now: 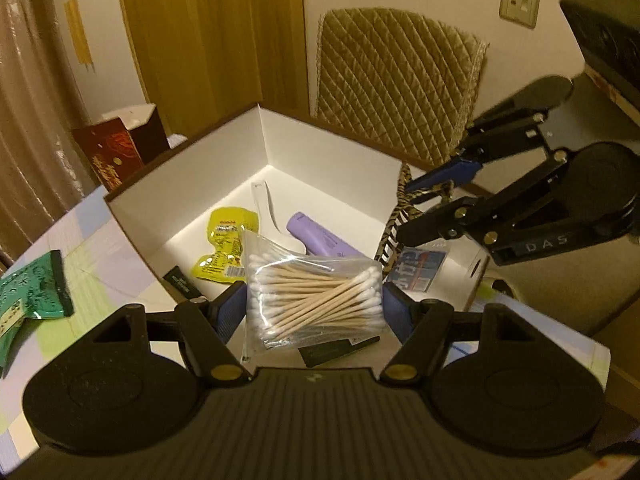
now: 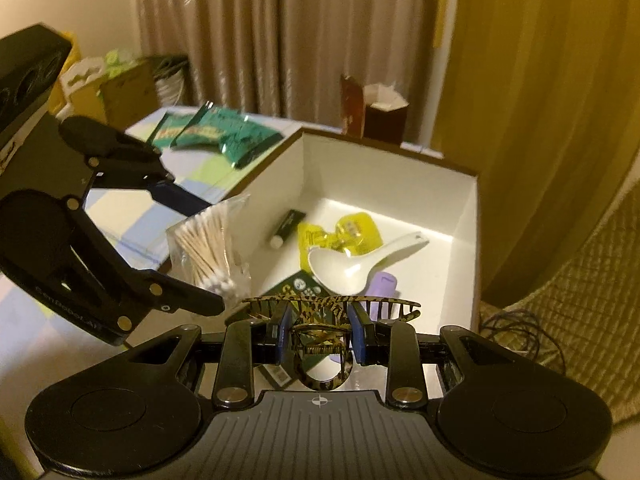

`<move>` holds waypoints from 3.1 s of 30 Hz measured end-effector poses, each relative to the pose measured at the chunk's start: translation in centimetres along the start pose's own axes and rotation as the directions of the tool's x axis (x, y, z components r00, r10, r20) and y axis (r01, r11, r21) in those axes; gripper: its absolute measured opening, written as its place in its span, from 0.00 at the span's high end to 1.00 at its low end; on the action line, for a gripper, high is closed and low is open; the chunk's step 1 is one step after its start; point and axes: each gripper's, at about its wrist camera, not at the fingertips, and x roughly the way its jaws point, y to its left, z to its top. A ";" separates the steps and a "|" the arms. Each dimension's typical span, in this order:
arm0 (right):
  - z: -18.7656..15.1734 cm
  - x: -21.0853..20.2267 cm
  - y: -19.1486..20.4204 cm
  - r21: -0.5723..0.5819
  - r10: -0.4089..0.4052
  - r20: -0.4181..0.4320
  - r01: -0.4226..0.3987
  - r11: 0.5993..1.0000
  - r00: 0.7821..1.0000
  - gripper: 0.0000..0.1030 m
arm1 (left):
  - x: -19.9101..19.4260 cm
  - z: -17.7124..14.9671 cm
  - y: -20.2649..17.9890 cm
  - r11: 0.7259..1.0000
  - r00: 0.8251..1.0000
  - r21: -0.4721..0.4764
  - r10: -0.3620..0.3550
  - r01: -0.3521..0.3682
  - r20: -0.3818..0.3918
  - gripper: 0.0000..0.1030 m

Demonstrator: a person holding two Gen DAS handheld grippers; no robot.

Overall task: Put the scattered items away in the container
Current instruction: 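Lift the cotton swab bag and hair clip toward the cardboard box with both grippers, then lower both grippers into the box and open them to drop the swabs and clip, then withdraw both grippers from the box back toward the scrunchie and cable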

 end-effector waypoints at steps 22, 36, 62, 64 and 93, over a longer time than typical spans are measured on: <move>-0.2 7.5 -1.9 -0.212 0.182 -0.259 -0.239 0.948 0.949 0.73 | 7.4 0.2 -0.2 0.980 0.969 0.170 -0.059 0.102 -0.241 0.33; -0.4 8.5 -2.7 -0.190 0.192 -0.310 -0.258 0.947 0.931 0.67 | 9.7 -0.2 -0.2 0.964 0.938 0.241 -0.022 0.112 -0.347 0.27; -0.8 3.8 -3.0 -0.132 0.126 -0.140 -0.145 0.981 0.982 0.02 | 6.7 1.4 -0.3 0.975 0.961 0.219 0.096 -0.039 -0.258 0.02; -0.8 3.3 -2.8 -0.127 0.119 -0.125 -0.135 0.983 0.985 0.02 | 6.2 1.6 -0.4 0.976 0.963 0.213 0.099 -0.046 -0.249 0.02; -1.5 -3.4 0.2 0.037 -0.014 0.060 0.012 0.999 0.998 0.02 | -4.5 0.4 0.0 0.985 0.984 0.070 0.161 -0.156 -0.078 0.02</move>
